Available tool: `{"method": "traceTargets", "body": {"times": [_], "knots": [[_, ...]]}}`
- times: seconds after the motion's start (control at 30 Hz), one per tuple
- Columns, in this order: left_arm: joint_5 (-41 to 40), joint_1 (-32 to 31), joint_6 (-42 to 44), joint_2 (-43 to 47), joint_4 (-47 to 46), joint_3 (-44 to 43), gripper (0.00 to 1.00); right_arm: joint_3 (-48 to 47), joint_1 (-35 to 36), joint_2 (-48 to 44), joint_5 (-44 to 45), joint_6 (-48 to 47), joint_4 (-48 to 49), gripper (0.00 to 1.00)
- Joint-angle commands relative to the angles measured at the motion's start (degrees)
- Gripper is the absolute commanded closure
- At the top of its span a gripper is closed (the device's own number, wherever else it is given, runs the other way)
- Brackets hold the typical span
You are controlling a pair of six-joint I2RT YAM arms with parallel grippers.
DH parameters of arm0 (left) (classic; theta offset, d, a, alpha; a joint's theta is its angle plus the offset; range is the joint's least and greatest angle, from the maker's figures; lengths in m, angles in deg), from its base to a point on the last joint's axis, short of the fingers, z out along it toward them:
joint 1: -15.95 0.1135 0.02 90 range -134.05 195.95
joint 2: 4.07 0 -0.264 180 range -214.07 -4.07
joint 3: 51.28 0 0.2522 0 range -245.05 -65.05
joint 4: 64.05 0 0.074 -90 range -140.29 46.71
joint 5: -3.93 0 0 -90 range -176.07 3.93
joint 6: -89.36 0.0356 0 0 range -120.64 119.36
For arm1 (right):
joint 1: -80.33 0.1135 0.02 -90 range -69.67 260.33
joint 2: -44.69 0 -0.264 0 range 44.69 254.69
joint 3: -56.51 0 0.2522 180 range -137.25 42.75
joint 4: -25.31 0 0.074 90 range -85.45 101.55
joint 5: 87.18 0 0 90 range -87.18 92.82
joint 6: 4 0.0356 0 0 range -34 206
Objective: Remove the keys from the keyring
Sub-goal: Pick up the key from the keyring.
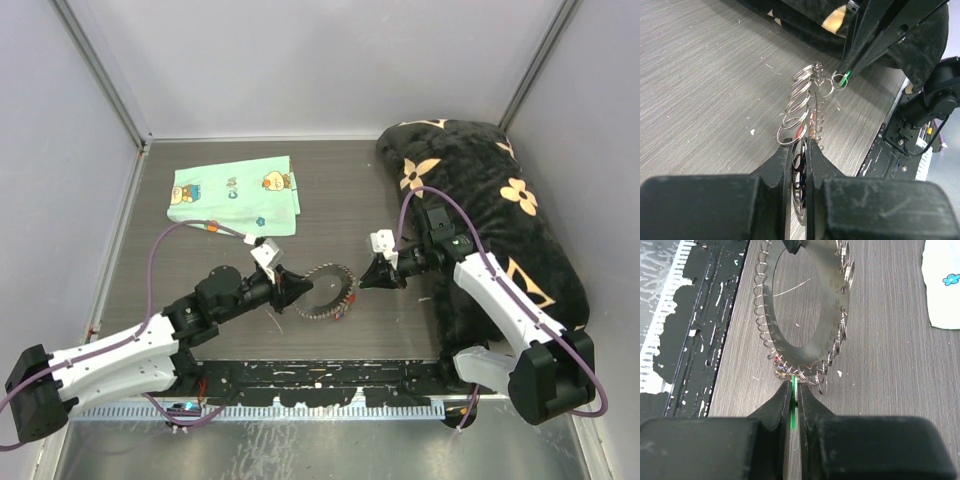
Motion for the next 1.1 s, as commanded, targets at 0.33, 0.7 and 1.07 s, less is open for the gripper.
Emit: {"method": "traceTargets", "body": {"times": [0.33,0.7,1.07], "knots": [[-6.9,0.4,-4.3,1.2,-23.7,8.6,1.00,-5.1,-0.2,-0.3,5.9,5.8,1.9,0.99],[-9.4,0.4,-7.9,-9.3,-37.5,13.2,0.82,-6.8,0.0,0.4,11.7,8.2,2.5,0.99],[-8.9,0.4,-10.4,-15.9,-44.5,15.2,0.49,-7.3,0.1,1.7,12.7,9.3,2.1,0.99]]}}
